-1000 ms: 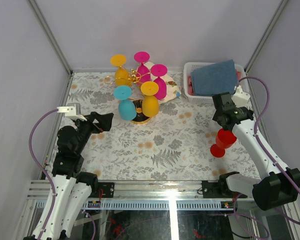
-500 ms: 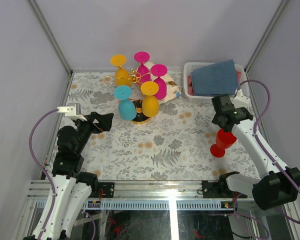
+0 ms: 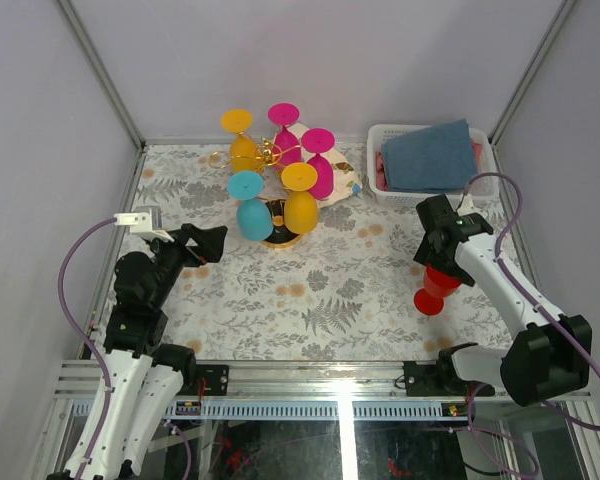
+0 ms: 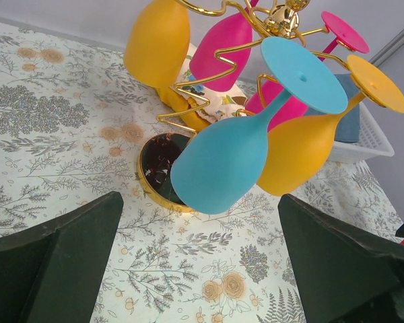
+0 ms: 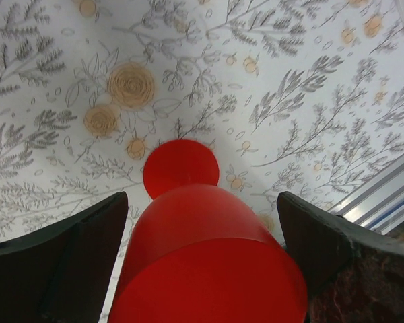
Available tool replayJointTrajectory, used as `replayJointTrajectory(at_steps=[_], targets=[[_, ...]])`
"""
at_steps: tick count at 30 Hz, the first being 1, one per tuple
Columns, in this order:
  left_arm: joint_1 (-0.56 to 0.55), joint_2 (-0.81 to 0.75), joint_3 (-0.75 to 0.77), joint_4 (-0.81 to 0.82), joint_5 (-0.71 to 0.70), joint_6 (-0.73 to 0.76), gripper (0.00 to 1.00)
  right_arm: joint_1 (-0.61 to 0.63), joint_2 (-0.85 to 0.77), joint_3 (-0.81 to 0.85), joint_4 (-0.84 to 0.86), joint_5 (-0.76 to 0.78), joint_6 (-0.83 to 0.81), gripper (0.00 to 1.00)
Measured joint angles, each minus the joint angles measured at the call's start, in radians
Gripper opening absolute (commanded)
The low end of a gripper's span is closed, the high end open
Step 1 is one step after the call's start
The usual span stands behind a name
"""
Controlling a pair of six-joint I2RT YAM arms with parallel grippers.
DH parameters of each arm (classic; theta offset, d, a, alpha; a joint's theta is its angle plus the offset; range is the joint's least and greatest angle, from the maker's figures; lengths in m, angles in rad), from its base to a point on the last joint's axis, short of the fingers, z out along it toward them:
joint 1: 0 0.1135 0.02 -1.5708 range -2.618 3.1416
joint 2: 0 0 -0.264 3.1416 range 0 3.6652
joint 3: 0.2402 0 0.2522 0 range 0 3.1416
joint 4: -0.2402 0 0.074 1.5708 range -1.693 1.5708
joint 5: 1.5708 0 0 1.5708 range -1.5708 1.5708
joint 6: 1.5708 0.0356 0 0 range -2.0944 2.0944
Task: Place the wine glass upside down on the wine glass rack
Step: Pick up the wine glass at the center of the board.
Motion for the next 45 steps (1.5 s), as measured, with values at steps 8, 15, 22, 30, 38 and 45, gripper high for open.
replayJointTrajectory(at_steps=[8,15,22,30,38,45], targets=[[0.0,0.002,0.0,0.0,0.003,0.0,1.0,0.0,-0.03,-0.049,-0.001,-0.127,-0.002,0.99],[0.0,0.002,0.0,0.0,0.006,0.0,1.0,0.0,-0.124,-0.056,0.006,-0.184,-0.003,0.99],[0.0,0.003,0.0,0.0,0.007,0.0,1.0,0.0,-0.127,-0.063,0.011,-0.227,-0.013,0.99],[0.0,0.018,0.0,0.0,0.007,0.0,1.0,0.0,-0.131,-0.112,0.048,-0.307,-0.031,0.99],[0.0,0.012,0.0,-0.003,-0.019,0.0,1.0,0.0,-0.218,-0.165,0.122,-0.365,-0.051,0.87],[0.0,-0.007,0.0,-0.006,-0.043,-0.001,1.0,0.0,-0.233,-0.172,0.158,-0.373,-0.07,0.78]])
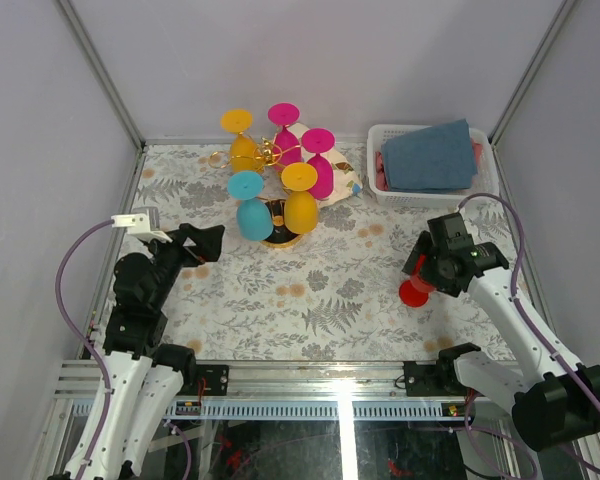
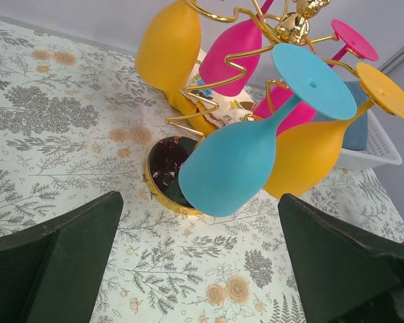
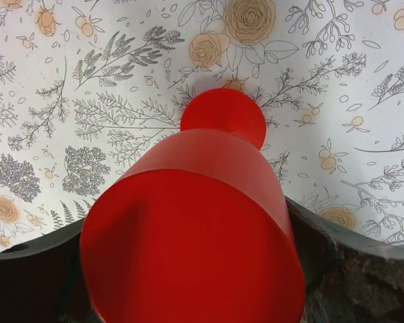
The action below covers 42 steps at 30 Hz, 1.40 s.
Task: Place the wine glass upside down on the wine glass rack
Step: Pick up the wine glass at the center of the board.
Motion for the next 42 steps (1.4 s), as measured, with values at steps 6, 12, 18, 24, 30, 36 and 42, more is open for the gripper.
replayJointTrajectory(at_steps=[6,12,18,24,30,36,42], targets=[[0.0,-0.029,0.0,-0.01,-0.034,0.0,1.0,0.0,-0.002,0.0,0.022,-0.006,-0.038,0.75],[0.0,-0.04,0.0,-0.017,-0.054,-0.007,1.0,0.0,-0.033,0.01,0.072,-0.066,-0.101,0.72],[0.0,-0.041,0.0,-0.016,-0.067,-0.014,1.0,0.0,-0.032,0.067,0.114,-0.121,-0.165,0.7],[0.0,-0.031,0.007,-0.02,-0.067,-0.013,1.0,0.0,-0.021,0.104,0.15,-0.169,-0.208,0.7],[0.0,-0.005,0.06,-0.042,-0.079,0.013,1.0,0.0,-0.023,0.105,0.172,-0.21,-0.234,0.7],[0.0,0.04,0.159,-0.063,-0.105,0.081,1.0,0.0,-0.064,0.105,0.213,-0.235,-0.237,0.7],[-0.035,0.121,0.275,-0.065,-0.111,0.131,1.0,0.0,-0.096,0.106,0.291,-0.248,-0.215,0.71]])
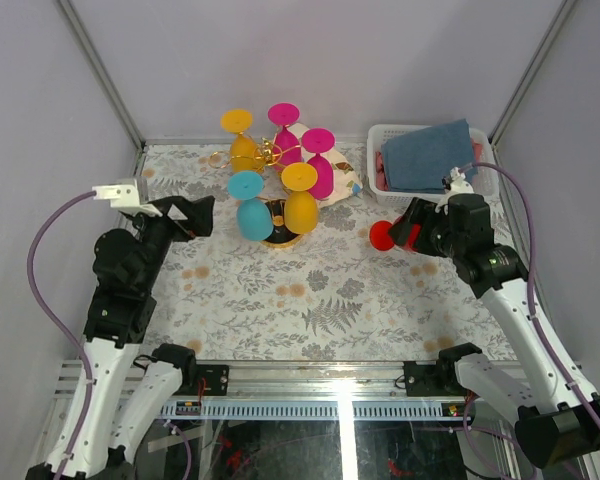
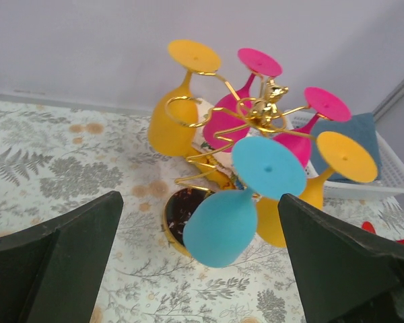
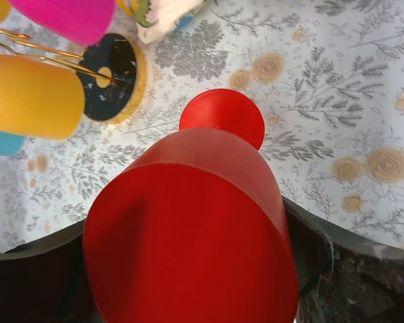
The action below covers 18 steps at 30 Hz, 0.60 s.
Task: Place the wine glass upside down on the wine glass rack
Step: Pick up the wine glass at the center of the board.
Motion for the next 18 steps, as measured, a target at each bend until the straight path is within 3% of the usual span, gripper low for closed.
replayJointTrajectory(at_steps=[11,14,18], targets=[[-0.067,0.187,0.186,-0.024,0.071,-0.017,1.0,0.0,-0.005,0.043,0.111,-0.076,0.041,0.71],[-0.129,0.222,0.23,-0.02,0.065,-0.032,1.0,0.0,-0.023,0.053,0.146,-0.091,0.059,0.72],[-0.309,0.287,0.262,-0.005,0.008,-0.044,1.0,0.0,-0.058,0.056,0.201,-0.102,0.085,0.72]])
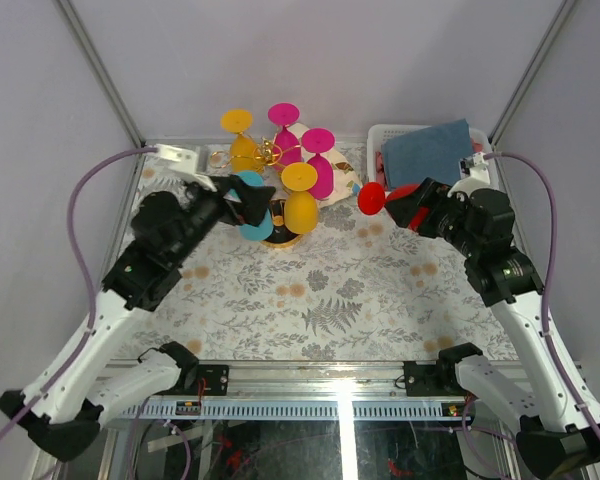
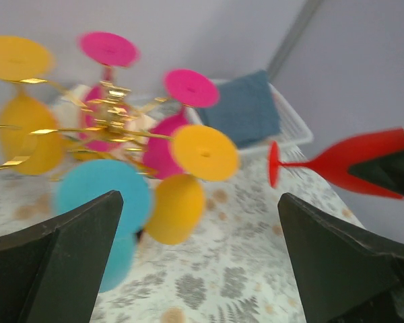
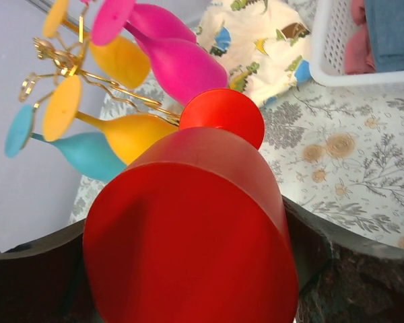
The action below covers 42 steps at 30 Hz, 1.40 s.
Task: Place the wine glass upside down on the wine glass rack
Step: Pick up the wine glass at the center of the board, then adjust the wine rack at the center of the board.
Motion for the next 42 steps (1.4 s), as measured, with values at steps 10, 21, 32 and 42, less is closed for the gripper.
replayJointTrajectory(at_steps=[10,21,32,42], targets=[[-0.403,0.254,0.038,0.084,-0.154,0.012,1.0,0.0,-0.114,-0.025,0.137,-0.003,0.075,0.73],[-0.446,0.355,0.085,0.23,-0.171,0.074,0.83,0.0,-0.195,-0.068,0.281,-0.082,0.199,0.73],[-0.446,0.368,0.026,0.425,-0.194,0.204,0.66,0.0,-0.19,-0.148,0.406,-0.189,0.362,0.71],[-0.447,0.423,0.011,0.521,-0.227,0.266,0.37,0.0,-0.184,-0.178,0.443,-0.22,0.422,0.71]])
